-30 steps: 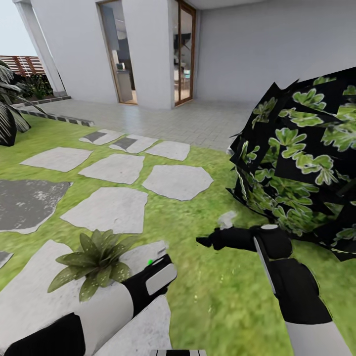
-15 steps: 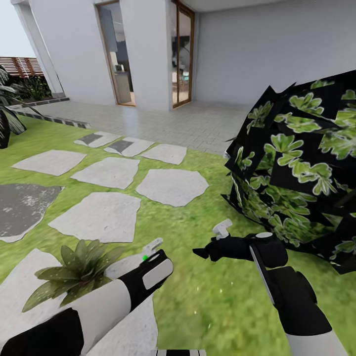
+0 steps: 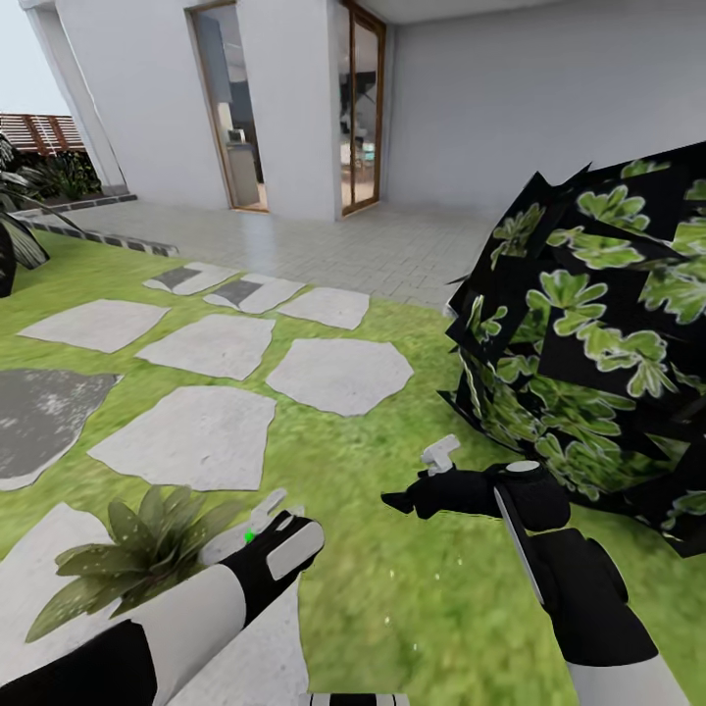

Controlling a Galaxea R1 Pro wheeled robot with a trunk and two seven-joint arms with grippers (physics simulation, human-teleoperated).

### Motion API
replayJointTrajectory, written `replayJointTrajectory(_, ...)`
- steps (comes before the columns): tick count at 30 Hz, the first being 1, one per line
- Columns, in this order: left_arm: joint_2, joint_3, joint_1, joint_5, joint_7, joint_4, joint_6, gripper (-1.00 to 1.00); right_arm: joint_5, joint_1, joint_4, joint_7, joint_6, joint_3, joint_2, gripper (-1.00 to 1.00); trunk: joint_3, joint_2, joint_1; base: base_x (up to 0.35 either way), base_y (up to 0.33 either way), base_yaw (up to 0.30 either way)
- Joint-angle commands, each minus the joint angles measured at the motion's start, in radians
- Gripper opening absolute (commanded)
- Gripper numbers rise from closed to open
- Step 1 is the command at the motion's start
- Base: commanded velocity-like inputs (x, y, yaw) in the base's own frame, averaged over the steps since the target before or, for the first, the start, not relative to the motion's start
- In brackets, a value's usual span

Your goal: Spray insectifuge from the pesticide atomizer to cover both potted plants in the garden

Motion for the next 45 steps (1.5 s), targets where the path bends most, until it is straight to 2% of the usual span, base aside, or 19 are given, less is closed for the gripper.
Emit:
replayJointTrajectory(1,0.001,-0.008,0.000,0.006,0.006,0.000,-0.005,-1.00,0.011,-0.001,-0.001,0.009,0.002,0.001,-0.001,1.00,-0.001,0.000,0.000,0.303,-0.046,0.000)
replayJointTrajectory(7,0.006,-0.005,0.004,0.005,0.014,0.002,-0.007,-1.00,0.012,-0.001,-0.001,0.008,0.002,0.004,0.002,1.00,-0.001,0.000,0.000,0.271,-0.002,0.000)
replayJointTrajectory(15,0.055,0.000,0.002,0.015,-0.012,0.003,0.001,-1.00,0.014,-0.001,-0.001,0.008,0.002,0.006,0.001,1.00,-0.001,0.000,0.000,0.028,0.001,0.000)
replayJointTrajectory(20,0.075,0.056,0.002,0.018,-0.065,0.003,0.012,-1.00,0.014,-0.001,-0.001,0.008,0.002,0.006,0.000,1.00,-0.001,0.000,0.000,0.001,0.000,0.000)
replayJointTrajectory(23,0.077,0.067,0.003,0.019,-0.107,0.003,0.033,-1.00,0.014,-0.001,-0.001,0.008,0.002,0.006,0.000,1.00,-0.001,0.000,0.000,0.000,0.000,0.000)
replayJointTrajectory(29,0.079,0.077,0.002,0.024,-0.132,0.003,0.056,-1.00,0.014,-0.001,-0.001,0.008,0.002,0.007,0.000,1.00,-0.001,0.000,0.000,0.000,0.000,0.000)
replayJointTrajectory(34,0.090,0.078,0.003,0.063,-0.156,0.003,0.078,-1.00,0.014,-0.001,-0.001,0.008,0.002,0.007,-0.001,1.00,-0.001,0.000,0.000,0.000,0.000,0.000)
replayJointTrajectory(38,0.110,0.078,0.003,0.134,-0.172,0.003,0.082,-1.00,0.014,-0.001,-0.001,0.009,0.002,0.006,-0.001,1.00,-0.001,0.000,0.000,0.000,0.000,0.000)
replayJointTrajectory(45,0.111,0.078,0.003,0.154,-0.149,0.013,0.074,-1.00,0.014,-0.001,-0.001,0.010,0.002,0.006,-0.002,1.00,-0.001,0.000,0.000,0.000,0.000,0.000)
